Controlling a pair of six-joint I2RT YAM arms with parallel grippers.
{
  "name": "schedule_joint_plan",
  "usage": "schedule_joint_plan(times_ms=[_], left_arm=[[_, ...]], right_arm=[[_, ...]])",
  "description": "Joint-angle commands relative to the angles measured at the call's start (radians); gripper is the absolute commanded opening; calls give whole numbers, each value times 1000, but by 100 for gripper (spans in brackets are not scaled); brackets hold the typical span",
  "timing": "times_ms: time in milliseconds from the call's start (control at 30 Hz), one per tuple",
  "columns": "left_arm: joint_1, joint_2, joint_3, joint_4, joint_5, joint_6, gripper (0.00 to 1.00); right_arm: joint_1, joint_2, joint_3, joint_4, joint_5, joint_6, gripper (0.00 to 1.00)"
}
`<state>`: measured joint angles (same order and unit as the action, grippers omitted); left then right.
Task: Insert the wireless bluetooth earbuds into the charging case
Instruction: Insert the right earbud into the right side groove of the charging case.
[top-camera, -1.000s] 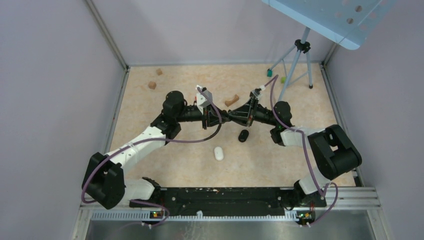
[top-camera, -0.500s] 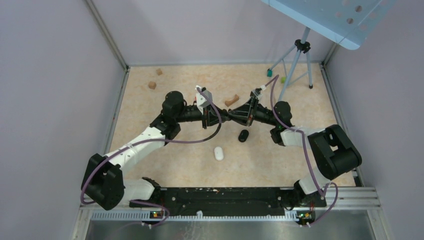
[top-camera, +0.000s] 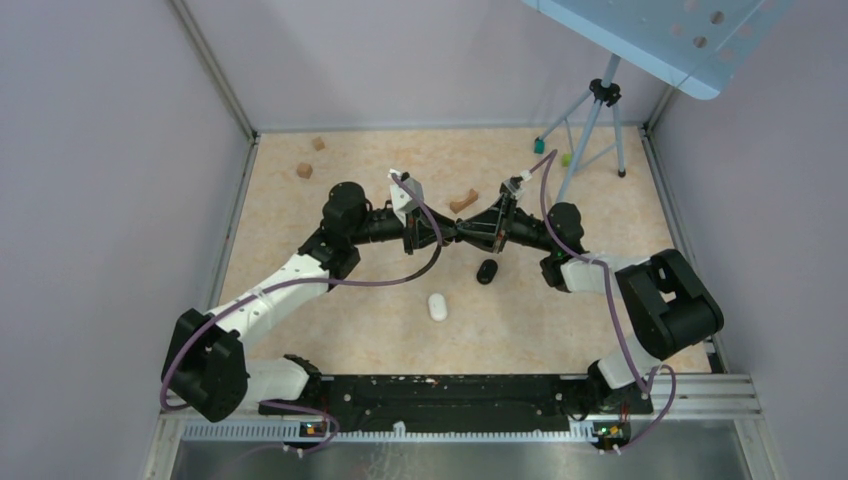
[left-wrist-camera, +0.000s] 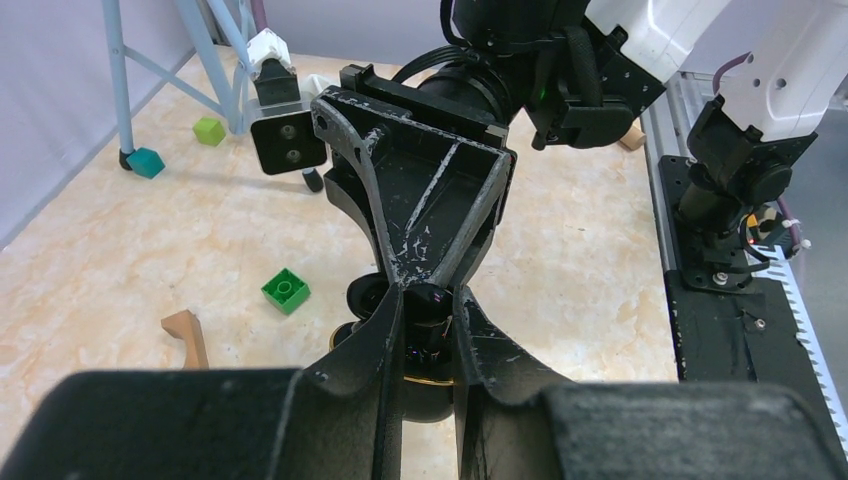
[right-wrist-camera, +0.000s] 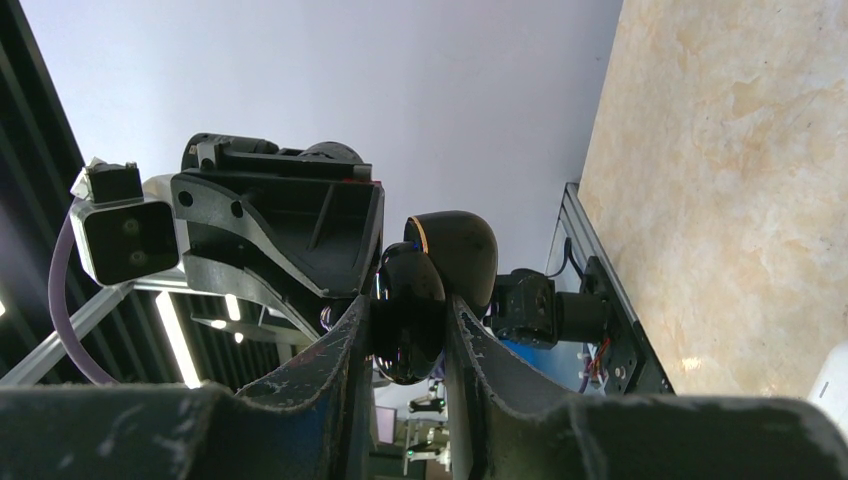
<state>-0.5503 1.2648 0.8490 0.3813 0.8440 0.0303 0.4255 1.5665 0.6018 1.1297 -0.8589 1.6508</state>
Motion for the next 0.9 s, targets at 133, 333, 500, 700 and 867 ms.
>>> schedule_joint_plan(times_ms=[133,333,500,700,867], left_arm=[[4,-19,1,11,20,18,1],[3,-30,-2,4,39,-6,1],[4,-31,-21,14,43,-24,1],[4,-51,-39,24,44,-26,0],[4,-69,-62,12,25,-15,0]], right_arm=[[14,-16,5,55,-3,-11,0],[13,-18,4,52,6,-14,0],[15,-23,5,41,5,-18,0],[15,-31,1,19,19,-36,0],[14,-32,-2,44,20,-31,0]])
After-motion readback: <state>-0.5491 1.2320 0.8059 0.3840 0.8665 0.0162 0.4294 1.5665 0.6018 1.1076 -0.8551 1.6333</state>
